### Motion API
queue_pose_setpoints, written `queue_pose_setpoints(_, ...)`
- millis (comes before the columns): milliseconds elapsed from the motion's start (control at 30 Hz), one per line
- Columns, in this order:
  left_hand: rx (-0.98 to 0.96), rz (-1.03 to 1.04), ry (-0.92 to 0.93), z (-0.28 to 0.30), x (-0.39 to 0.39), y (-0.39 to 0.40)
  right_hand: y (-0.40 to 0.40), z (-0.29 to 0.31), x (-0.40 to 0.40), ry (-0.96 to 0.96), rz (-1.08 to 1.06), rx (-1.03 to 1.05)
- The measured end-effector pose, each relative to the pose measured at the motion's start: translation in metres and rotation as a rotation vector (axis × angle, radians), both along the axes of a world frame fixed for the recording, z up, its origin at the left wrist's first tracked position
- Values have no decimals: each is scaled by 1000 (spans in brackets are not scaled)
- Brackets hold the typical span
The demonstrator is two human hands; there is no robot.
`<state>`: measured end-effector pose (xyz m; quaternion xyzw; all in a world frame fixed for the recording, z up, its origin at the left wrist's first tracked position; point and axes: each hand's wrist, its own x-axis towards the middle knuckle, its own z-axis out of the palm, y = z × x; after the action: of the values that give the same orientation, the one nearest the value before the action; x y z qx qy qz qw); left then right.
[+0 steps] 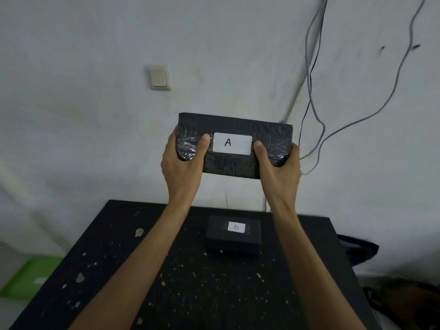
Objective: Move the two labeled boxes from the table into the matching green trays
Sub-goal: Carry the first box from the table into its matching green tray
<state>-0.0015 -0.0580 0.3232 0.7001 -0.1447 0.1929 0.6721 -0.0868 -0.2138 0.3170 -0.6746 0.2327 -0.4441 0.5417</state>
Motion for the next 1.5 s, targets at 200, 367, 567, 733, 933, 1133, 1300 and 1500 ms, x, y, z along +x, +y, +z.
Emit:
queue_pose_setpoints(200,1,29,2,15,5,21,12,8,9,4,94,-33)
queue_pose_setpoints(367,21,110,40,9,18,71,50,6,33,28,222,-90)
queue_pose_setpoints(567,53,188,72,-10,34,185,144,-7,76,55,433,-87)
queue_pose_setpoints(733,277,132,110,-29,42,318,247,-37,116,151,610,-59)
queue_pose_setpoints(933,442,153,242,-79,52,478,383,-88,147,340,781,-54)
queue_pose_setpoints(1133,429,127,422,-129,61,607,505,-129,151,494,964,-129)
queue_pose_setpoints(1300,412,135,518,-164,75,692,577,-163,173,609,1116,-405)
queue_pose_setpoints(1500,472,150,578,-208,118,771,650,-202,232,628,1157,-676)
